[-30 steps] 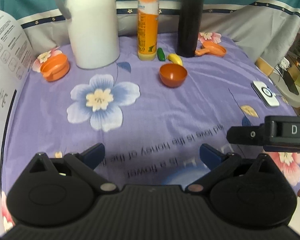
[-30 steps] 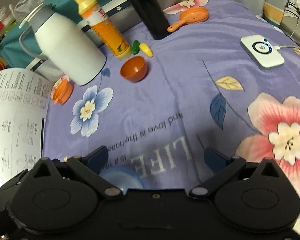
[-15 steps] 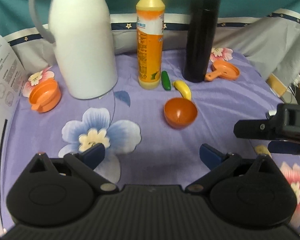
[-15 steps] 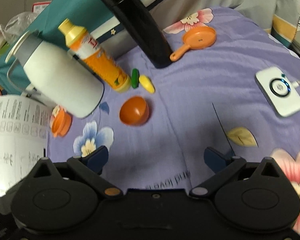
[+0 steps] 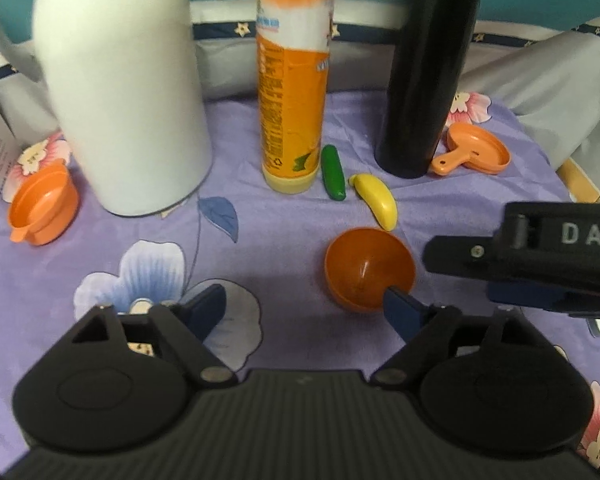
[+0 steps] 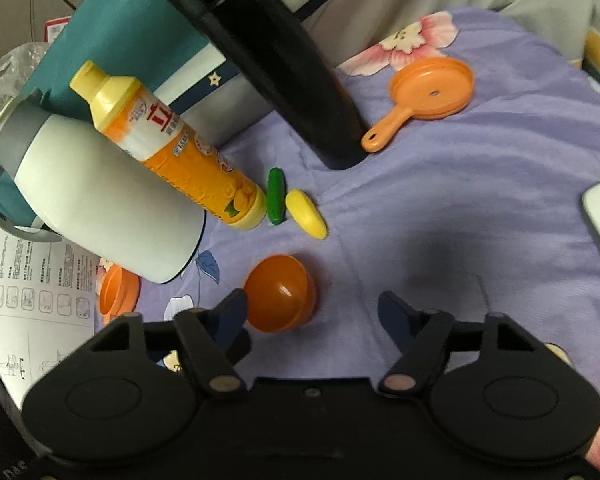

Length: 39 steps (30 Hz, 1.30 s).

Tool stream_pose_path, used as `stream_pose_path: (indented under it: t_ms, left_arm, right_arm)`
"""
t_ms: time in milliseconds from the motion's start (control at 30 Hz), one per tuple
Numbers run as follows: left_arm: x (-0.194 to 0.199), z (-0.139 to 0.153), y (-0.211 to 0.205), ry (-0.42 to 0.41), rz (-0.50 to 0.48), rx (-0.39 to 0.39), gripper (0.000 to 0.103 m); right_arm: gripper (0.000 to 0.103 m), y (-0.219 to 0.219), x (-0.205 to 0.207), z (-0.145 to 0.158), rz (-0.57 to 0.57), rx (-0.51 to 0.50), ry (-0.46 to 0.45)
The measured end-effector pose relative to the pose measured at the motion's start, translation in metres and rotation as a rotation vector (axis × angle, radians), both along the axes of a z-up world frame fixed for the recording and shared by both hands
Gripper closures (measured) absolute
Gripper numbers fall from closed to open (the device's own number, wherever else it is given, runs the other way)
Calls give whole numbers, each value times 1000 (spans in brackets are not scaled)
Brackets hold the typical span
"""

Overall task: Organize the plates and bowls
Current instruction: 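Move the right tool to the orange bowl and grasp its rim, then carry the orange bowl, lower it into the clear bowl, open right tool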

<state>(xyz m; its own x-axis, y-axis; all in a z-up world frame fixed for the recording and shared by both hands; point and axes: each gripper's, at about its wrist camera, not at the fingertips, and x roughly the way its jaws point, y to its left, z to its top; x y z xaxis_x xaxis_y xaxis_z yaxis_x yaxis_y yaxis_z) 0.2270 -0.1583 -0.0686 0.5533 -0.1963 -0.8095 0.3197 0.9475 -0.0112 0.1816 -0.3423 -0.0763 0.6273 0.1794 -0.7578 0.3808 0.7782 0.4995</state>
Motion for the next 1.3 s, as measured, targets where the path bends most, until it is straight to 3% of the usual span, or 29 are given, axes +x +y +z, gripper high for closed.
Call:
stream_pose_path:
  t_ms: [233, 400, 467, 533, 933, 1300]
  left_arm:
    - [13, -21, -7, 46, -6, -19, 42]
    - [18, -31, -9, 66, -15, -28, 52]
    - [19, -34, -11, 76, -24, -31, 76]
    - [19, -38, -12, 87, -35, -31, 89]
    - [6, -30, -4, 91, -37, -42, 92]
    - [-36, -7, 14, 92, -30, -40, 92]
  right_arm:
    - [61, 9, 24, -19, 37, 14, 26]
    - [70, 13, 34, -30, 47, 5, 35]
    - [83, 13, 36, -33, 52, 7, 32]
    - [87, 15, 37, -36, 51, 21, 27]
    - [88, 22, 19, -41, 49, 49, 55]
    - [88, 40, -27, -12, 72, 57, 33]
